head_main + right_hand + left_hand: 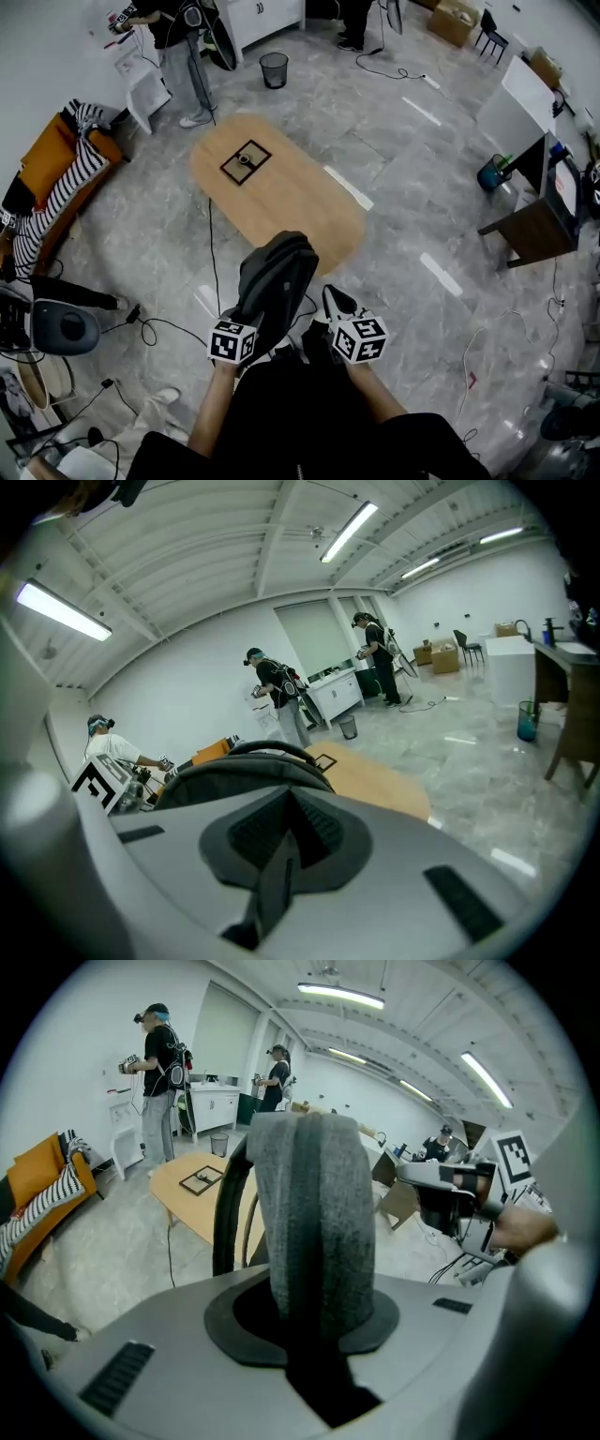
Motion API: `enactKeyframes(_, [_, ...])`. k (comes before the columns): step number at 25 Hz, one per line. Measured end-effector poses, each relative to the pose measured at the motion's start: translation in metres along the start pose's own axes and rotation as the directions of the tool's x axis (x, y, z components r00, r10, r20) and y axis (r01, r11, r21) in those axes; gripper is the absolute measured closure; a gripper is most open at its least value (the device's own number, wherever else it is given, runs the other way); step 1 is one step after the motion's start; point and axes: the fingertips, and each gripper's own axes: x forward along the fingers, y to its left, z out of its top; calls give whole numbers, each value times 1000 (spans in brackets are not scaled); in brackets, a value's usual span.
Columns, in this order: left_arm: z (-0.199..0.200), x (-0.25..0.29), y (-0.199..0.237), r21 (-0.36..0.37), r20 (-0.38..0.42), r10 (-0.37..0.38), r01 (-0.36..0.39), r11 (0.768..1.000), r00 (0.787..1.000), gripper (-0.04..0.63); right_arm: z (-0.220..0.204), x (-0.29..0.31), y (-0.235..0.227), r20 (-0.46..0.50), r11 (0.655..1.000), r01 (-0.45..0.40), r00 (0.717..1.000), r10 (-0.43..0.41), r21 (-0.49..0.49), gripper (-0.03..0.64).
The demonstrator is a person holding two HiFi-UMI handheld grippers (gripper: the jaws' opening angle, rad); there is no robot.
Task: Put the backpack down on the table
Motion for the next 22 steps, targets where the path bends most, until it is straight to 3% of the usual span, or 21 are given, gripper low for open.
enactKeyframes(11, [61,19,-14,-44,61,68,-66,997,996,502,27,26,-41,-25,996,-91,996,91,13,606])
enactKeyframes(18, [82,25,-30,-70,82,70,-64,995,994,502,33,18,-67,-9,995,-90,996,91,53,606])
enactKeyframes(22, [96,24,-36,-43,86,73,-69,997,994,502,39,15,-74,0,994,-85,996,85,66,606])
